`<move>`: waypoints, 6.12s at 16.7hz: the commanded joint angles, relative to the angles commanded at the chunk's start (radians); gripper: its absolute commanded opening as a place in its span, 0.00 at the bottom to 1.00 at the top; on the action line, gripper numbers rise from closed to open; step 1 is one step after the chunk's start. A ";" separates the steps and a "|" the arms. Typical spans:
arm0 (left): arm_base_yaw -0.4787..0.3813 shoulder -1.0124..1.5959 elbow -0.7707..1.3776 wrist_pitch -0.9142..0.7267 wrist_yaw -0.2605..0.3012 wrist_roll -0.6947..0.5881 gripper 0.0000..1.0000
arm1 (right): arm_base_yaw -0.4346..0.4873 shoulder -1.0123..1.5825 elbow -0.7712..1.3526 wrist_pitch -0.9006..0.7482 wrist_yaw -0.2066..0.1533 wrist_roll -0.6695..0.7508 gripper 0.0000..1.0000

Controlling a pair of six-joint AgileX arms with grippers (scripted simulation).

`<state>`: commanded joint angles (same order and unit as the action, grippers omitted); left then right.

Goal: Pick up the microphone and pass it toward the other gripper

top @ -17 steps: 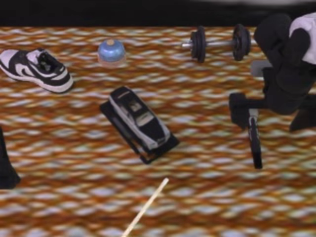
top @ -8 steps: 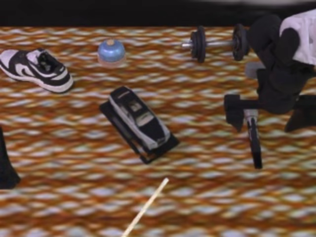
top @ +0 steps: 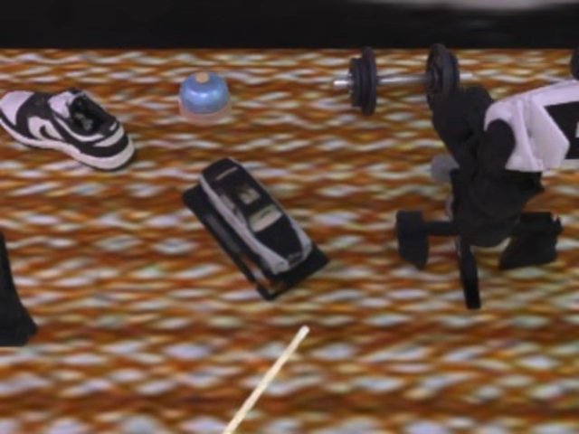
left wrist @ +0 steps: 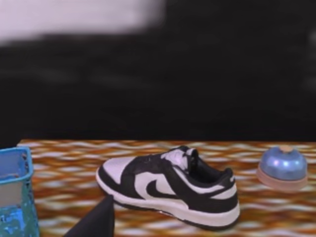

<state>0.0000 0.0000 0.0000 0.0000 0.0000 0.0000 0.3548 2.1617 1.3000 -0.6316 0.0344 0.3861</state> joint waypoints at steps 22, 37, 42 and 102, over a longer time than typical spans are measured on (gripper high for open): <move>0.000 0.000 0.000 0.000 0.000 0.000 1.00 | 0.000 0.029 -0.016 0.037 0.000 0.000 0.00; 0.000 0.000 0.000 0.000 0.000 0.000 1.00 | 0.005 -0.087 -0.073 0.369 -0.096 -0.093 0.00; 0.000 0.000 0.000 0.000 0.000 0.000 1.00 | 0.000 -0.168 -0.202 0.786 -0.226 -0.186 0.00; -0.428 1.132 0.748 0.353 0.474 0.064 1.00 | 0.271 -0.642 -0.475 1.380 -0.191 -0.354 0.00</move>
<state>-0.4280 1.1320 0.7481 0.3533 0.4737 0.0643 0.6259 1.5194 0.8253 0.7482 -0.1562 0.0319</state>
